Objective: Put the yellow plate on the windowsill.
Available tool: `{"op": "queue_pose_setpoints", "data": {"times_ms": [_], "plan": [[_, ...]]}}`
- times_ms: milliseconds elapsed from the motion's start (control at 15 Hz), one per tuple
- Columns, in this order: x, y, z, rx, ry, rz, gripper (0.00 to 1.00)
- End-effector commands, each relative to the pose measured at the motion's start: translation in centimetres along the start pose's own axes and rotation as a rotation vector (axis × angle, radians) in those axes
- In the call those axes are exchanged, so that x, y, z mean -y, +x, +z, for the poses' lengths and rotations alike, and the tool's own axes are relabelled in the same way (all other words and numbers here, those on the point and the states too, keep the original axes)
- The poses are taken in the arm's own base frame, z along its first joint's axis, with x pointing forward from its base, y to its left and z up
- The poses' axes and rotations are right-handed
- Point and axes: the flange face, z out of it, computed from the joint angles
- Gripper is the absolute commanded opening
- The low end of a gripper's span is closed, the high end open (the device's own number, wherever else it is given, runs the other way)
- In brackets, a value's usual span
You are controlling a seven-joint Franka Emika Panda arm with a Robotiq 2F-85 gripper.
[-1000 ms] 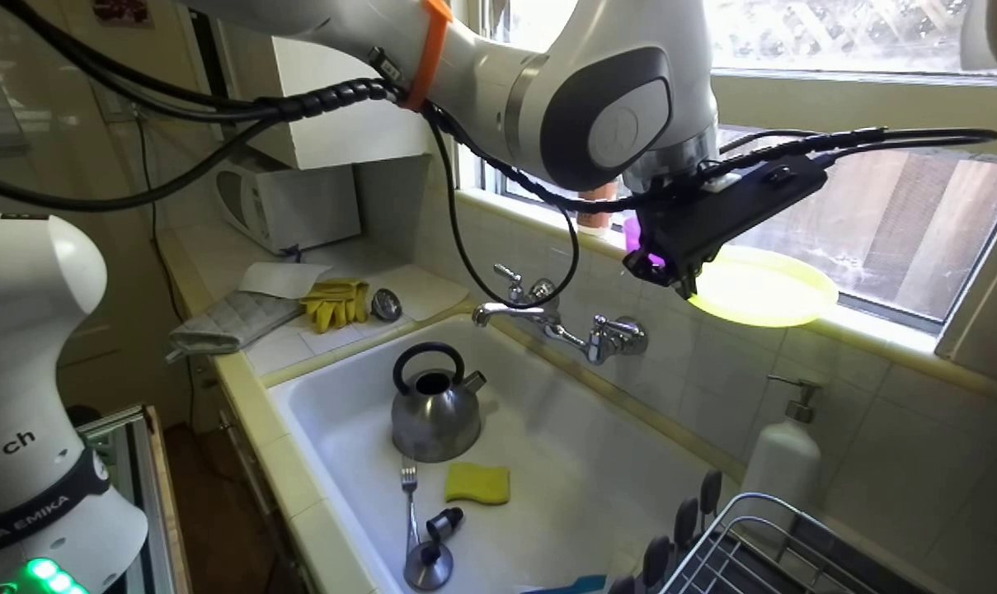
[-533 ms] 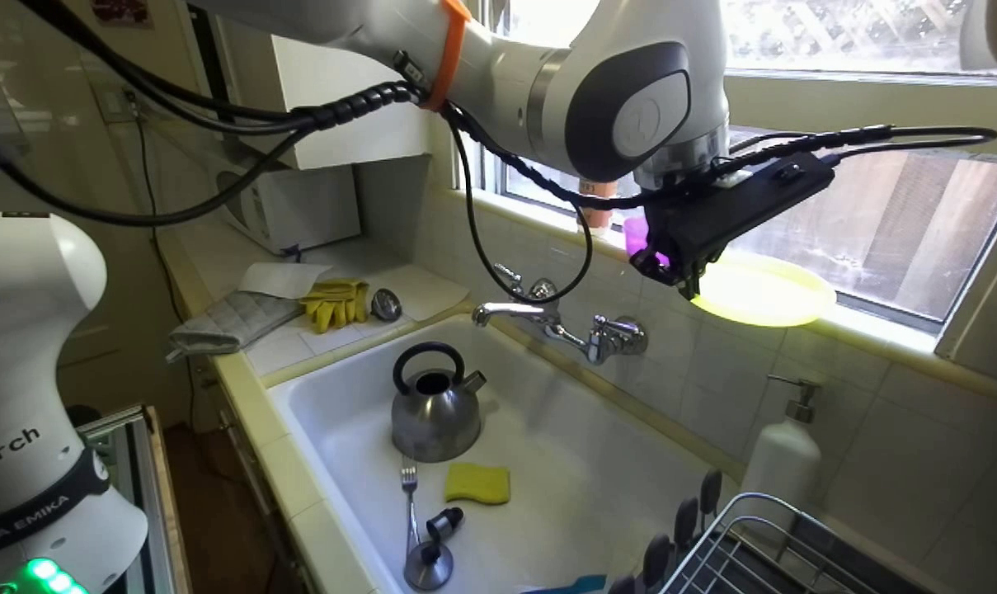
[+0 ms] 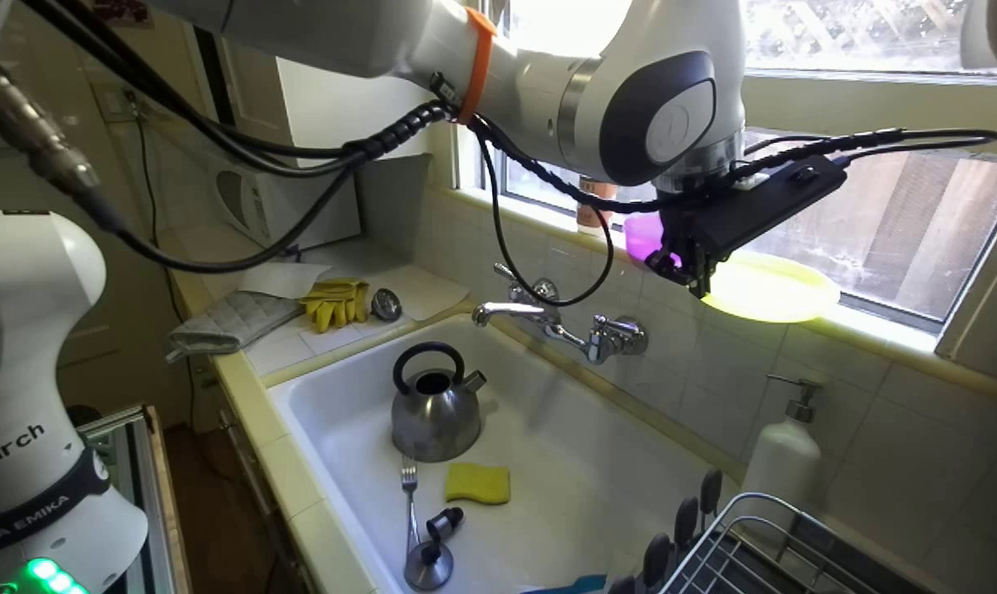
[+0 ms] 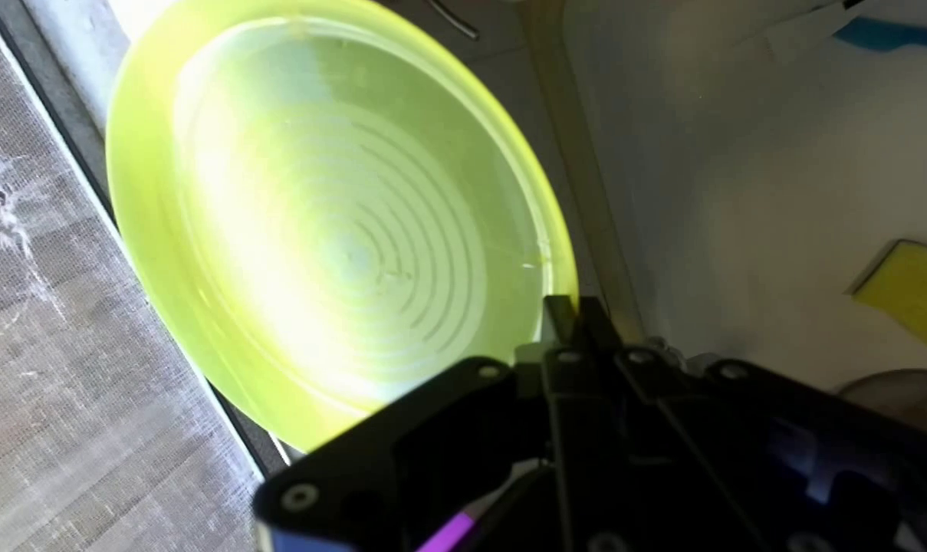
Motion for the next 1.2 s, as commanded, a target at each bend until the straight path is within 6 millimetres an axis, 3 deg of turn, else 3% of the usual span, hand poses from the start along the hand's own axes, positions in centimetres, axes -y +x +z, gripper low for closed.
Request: {"op": "queue_pose_setpoints", "data": {"times_ms": [0, 800, 867, 1133], "plan": [[-1.2, -0.5, 1.1, -0.002, 0.017, -0.021, 0.01], [-2.9, -0.5, 1.6, 0.000, -0.001, -0.044, 0.03], [-3.0, -0.4, 1.7, 0.002, -0.001, -0.046, 0.23], [-3.4, -0.2, 1.7, 0.003, -0.009, -0.050, 0.49]]}}
